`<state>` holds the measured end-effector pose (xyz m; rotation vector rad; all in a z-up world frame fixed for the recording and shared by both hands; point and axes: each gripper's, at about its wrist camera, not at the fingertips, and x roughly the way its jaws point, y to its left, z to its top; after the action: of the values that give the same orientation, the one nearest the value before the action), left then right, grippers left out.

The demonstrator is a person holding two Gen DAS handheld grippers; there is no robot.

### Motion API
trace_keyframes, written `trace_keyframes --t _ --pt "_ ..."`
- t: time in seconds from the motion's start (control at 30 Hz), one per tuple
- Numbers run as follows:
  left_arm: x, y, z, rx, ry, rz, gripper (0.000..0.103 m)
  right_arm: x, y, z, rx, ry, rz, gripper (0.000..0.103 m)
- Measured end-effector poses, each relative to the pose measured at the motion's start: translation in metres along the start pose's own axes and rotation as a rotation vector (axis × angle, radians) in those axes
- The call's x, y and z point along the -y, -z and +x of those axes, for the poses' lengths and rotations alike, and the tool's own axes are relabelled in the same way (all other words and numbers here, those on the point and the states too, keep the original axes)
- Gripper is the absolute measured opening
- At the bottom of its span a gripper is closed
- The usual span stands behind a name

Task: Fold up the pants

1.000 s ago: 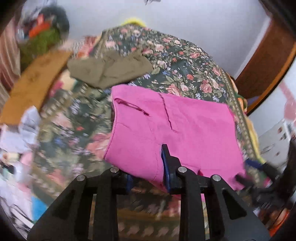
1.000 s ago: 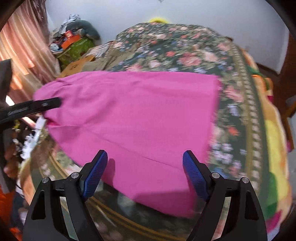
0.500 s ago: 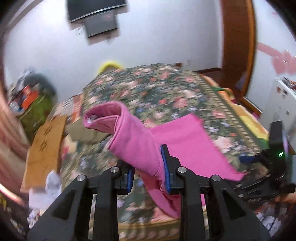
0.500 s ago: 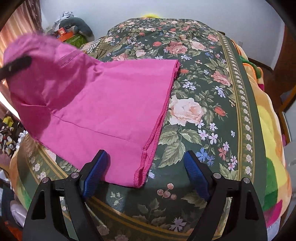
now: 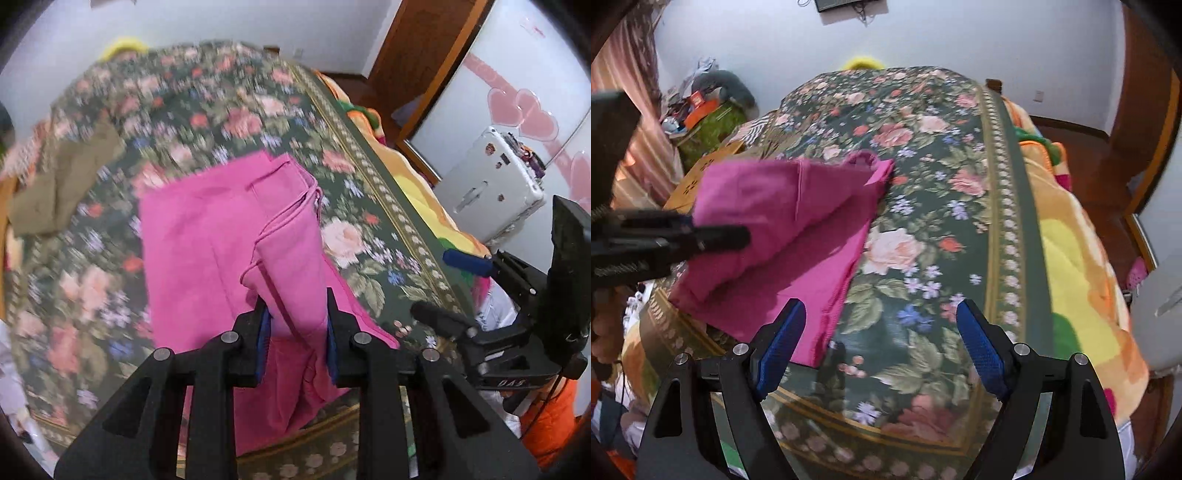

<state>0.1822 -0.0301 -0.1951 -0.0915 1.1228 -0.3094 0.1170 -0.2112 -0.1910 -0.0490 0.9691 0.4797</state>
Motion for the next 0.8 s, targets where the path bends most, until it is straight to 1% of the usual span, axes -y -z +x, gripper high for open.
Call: trace_keyframes --t 0.03,0.07,0.1,0.13,0.2,0.27,0.37,0.43,0.47,0.53,0.67,0.7,0.8 --pt "0.001 0.001 0.002 -0.009 -0.001 0.001 0.026 0.002 0.000 -0.002 0.003 0.005 0.004 0.081" --pt "0.002 0.002 0.002 -0.011 -0.008 0.008 0.029 0.003 0.001 -0.003 0.004 0.007 0.009 0.081" --pt "0.005 0.002 0.001 -0.011 -0.013 0.018 0.037 0.004 0.001 -0.004 0.005 0.008 0.013 0.081" --pt "0.007 0.002 -0.004 -0.003 -0.011 0.029 0.043 0.005 0.002 -0.005 0.007 0.008 0.019 0.081" --pt "0.009 0.002 -0.018 0.031 0.009 0.043 0.060 0.005 0.002 -0.007 0.009 0.007 0.025 0.081" --pt "0.007 0.001 -0.034 0.084 0.004 0.049 0.066 0.004 0.000 -0.009 0.016 0.004 0.031 0.081" --pt "-0.001 0.000 -0.047 0.133 -0.038 0.051 0.069 0.001 -0.004 -0.011 0.033 -0.011 0.043 0.081" --pt "-0.010 0.001 -0.046 0.133 -0.083 0.041 0.070 -0.003 -0.008 -0.012 0.041 -0.030 0.047 0.081" --pt "-0.017 0.003 -0.041 0.117 -0.109 0.033 0.070 -0.006 -0.010 -0.012 0.044 -0.040 0.049 0.081" --pt "-0.027 0.009 -0.029 0.075 -0.125 0.023 0.070 -0.014 -0.014 -0.007 0.045 -0.064 0.048 0.081" --pt "-0.041 0.030 0.000 -0.020 -0.160 0.016 0.070 -0.029 -0.018 0.009 0.024 -0.080 0.030 0.081" --pt "-0.045 0.036 0.008 -0.040 -0.158 0.012 0.070 -0.033 -0.018 0.013 0.014 -0.085 0.023 0.081" --pt "-0.053 0.038 0.005 -0.026 -0.118 -0.007 0.070 -0.039 -0.012 0.028 -0.023 -0.084 0.002 0.081"
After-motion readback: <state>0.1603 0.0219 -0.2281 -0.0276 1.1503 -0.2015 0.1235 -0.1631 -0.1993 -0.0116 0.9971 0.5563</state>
